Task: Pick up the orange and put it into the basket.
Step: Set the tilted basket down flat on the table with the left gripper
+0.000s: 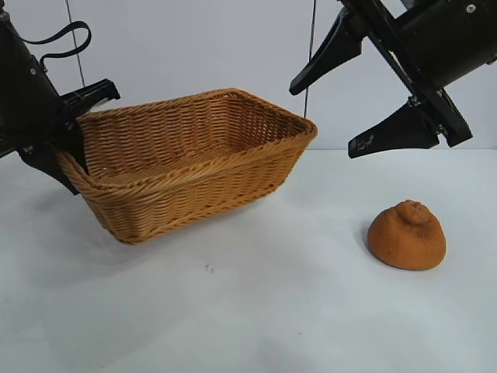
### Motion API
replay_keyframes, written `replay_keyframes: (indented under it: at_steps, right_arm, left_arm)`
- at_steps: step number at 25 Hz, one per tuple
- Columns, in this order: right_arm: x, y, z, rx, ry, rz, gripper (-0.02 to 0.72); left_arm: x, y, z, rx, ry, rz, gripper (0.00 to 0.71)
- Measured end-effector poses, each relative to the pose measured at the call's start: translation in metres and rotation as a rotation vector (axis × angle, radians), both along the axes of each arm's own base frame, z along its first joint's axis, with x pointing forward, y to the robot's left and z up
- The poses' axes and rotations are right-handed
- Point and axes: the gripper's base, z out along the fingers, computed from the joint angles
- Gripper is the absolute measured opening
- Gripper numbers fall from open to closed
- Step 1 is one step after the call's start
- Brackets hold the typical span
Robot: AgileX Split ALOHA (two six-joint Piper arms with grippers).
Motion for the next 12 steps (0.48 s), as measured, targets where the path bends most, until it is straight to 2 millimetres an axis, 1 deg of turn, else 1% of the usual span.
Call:
replay_keyframes:
  at_steps: [2,3,7,9,12]
  right_arm:
    - [0.0000,-0.0001,-0.0001,-0.003,-0.001,0.001,0.580]
    - [0.0000,-0.0001,-0.0001,-0.003,-0.001,0.001,0.580]
    - [0.0000,-0.0001,-0.0001,-0.003,-0.001,0.001,0.580]
    - [0.0000,-0.0001,-0.0001,-0.003,-0.001,0.001,0.580]
    - [0.0000,-0.0001,-0.0001,-0.003,-0.001,0.001,0.580]
  left_arm:
    - [0.0027,-0.0016,-0.0046,0.016,0.028,-0.083,0.085]
    - [0.0050,-0.0030,-0.0078,0.027,0.040,-0.165,0.085]
    - [0.0046,-0.0044,-0.0067,0.042,0.034,-0.327,0.085]
    - [0.0029,-0.0046,-0.0063,0.047,0.038,-0.390,0.085]
    - [0.0012,-0.0045,-0.0064,0.050,0.046,-0.430,0.085]
